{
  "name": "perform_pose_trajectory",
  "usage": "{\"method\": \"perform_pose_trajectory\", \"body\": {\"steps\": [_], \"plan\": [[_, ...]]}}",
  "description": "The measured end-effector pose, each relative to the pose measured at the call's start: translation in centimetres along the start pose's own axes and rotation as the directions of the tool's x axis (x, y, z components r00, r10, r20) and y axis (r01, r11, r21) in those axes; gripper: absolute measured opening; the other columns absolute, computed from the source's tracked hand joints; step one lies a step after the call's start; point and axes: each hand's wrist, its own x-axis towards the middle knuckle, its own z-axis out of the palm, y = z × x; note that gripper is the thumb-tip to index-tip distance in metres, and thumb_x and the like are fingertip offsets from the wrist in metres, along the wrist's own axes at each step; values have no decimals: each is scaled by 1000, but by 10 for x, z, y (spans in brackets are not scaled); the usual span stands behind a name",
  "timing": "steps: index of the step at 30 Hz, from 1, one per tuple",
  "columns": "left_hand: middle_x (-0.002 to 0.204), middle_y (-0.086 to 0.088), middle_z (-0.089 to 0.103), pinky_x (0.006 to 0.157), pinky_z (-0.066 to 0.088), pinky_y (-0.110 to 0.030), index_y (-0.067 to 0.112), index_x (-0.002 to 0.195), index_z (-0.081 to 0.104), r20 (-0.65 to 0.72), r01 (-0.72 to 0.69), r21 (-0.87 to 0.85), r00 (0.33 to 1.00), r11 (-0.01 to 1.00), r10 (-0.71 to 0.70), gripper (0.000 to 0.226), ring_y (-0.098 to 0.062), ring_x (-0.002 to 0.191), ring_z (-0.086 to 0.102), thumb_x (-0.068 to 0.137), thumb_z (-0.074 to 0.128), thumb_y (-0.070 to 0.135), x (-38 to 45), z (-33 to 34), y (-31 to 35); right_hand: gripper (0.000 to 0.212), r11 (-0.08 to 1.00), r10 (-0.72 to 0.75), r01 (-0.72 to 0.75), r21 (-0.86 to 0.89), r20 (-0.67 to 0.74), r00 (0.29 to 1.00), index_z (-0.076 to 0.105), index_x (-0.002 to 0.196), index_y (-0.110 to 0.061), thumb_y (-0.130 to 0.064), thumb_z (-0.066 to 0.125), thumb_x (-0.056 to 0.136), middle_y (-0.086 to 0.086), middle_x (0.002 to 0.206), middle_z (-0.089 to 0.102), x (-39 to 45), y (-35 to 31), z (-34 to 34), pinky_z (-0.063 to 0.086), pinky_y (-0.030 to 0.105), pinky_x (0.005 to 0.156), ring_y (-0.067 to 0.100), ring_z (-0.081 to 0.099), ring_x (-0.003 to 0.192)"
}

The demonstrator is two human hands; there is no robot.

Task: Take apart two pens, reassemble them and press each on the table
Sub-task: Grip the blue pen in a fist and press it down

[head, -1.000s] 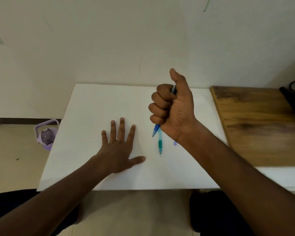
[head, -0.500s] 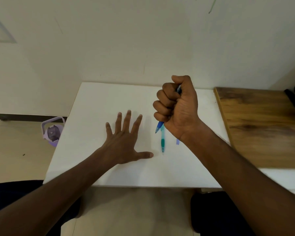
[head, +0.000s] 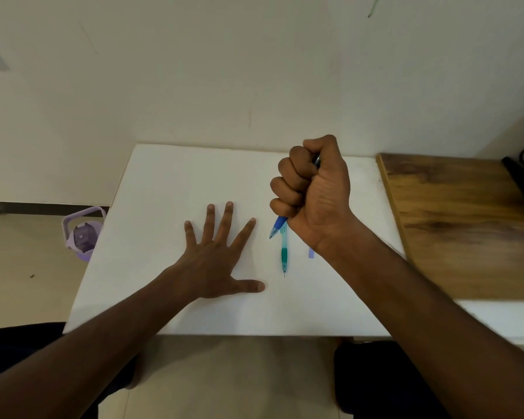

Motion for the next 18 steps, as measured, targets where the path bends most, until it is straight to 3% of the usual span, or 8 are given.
{"method": "perform_pose_trajectory", "body": {"steps": [6, 12, 18], "plan": [[154, -4, -60, 119, -7, -79, 42, 152, -42, 1, 3, -14, 1000, 1000, -3, 135, -43, 147, -47, 62, 34, 108, 1, 1, -1, 63, 999, 8, -14, 49, 118, 993, 27, 50, -24, -53, 24, 105, -5, 49, 19, -2, 3, 1, 16, 18, 45, 10, 13, 43], [154, -4, -60, 120, -8, -78, 41, 153, -41, 3, 5, -16, 1000, 1000, -5, 136, -44, 147, -46, 63, 35, 107, 2, 0, -1, 43, 1000, 11, -15, 26, 162, 987, 20, 56, -22, -37, 21, 97, -5, 52, 15, 0, 4, -1, 15, 18, 48, 10, 11, 45], [154, -4, -60, 120, -9, -77, 41, 153, -41, 6, 8, -16, 1000, 1000, -8, 135, -43, 147, -47, 64, 36, 106, 2, -1, -1, 44, 1000, 18, -22, 22, 180, 984, 19, 59, -19, -40, 22, 97, -3, 53, 15, 0, 4, -2, 14, 19, 48, 10, 11, 46]]}}
